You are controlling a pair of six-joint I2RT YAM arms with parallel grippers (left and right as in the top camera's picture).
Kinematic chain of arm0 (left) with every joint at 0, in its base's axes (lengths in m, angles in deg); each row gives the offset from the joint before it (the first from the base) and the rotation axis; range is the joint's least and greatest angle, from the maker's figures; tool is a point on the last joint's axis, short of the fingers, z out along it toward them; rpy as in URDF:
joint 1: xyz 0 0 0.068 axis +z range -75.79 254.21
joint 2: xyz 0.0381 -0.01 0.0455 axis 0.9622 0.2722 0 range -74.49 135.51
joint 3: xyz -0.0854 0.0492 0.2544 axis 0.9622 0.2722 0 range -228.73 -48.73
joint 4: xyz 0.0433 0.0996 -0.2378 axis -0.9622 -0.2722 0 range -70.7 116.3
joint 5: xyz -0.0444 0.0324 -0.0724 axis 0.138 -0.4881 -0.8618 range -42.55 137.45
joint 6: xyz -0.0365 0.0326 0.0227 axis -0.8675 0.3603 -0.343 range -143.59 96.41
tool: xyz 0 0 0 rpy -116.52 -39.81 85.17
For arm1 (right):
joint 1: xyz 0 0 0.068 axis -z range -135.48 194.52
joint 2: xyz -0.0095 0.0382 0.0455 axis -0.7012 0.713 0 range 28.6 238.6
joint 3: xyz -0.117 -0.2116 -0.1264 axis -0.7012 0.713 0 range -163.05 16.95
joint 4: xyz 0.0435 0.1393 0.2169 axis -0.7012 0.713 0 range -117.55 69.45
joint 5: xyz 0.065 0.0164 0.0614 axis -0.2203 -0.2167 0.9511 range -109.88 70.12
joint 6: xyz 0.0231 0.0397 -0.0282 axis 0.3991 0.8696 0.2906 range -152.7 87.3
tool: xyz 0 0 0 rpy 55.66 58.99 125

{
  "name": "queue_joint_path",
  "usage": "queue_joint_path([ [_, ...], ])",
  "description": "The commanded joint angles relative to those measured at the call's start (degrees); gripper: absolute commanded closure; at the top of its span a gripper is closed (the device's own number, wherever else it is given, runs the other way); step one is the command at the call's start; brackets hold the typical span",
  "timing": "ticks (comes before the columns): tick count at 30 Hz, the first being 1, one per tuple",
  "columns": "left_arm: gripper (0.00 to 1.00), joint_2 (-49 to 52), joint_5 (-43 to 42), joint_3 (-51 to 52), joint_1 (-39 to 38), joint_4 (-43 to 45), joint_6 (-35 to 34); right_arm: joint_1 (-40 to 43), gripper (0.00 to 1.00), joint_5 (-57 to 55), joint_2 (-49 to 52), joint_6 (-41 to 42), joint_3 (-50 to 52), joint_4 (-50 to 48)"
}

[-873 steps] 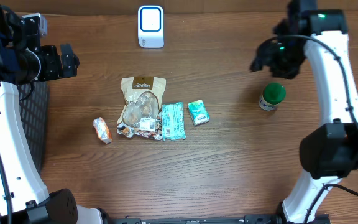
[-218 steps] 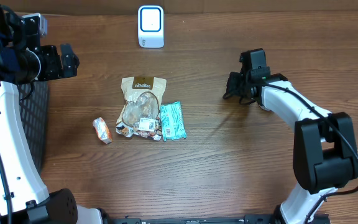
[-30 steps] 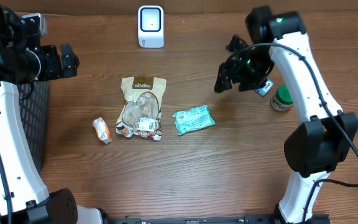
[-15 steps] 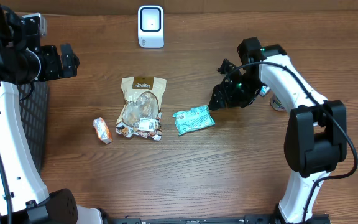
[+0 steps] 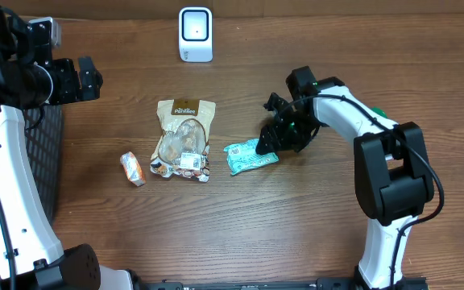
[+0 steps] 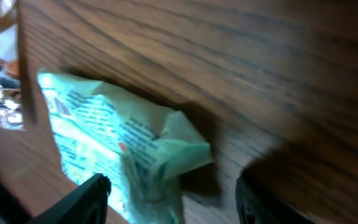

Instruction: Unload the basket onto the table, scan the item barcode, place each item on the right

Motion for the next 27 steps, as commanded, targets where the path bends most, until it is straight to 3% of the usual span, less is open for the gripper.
queue_joint_path([
  [1,0.00,0.2,-0.4,-0.7,-0.3,0.1,1.1,0.3,0.44,-0.2,1.4,1.2,2.0,-1.3],
  [7,0.00,0.2,-0.4,-0.7,-0.3,0.1,1.1,0.3,0.83,1.6,1.4,1.2,2.1,-1.4],
  [14,0.01,0.2,-0.4,-0.7,-0.3,0.0,1.1,0.2,0.83,2.2,1.4,1.2,2.1,-1.4],
  [17,0.01,0.2,-0.4,-0.7,-0.3,0.1,1.1,0.2,0.95,2.3,1.4,1.2,2.1,-1.4],
  [20,0.01,0.2,-0.4,-0.7,-0.3,0.1,1.1,0.3,0.96,2.6,1.4,4.2,2.1,-1.5],
  [27,0.01,0.2,-0.4,-0.7,-0.3,0.1,1.1,2.6,0.96,14.1,-1.7,4.4,1.5,-1.2],
])
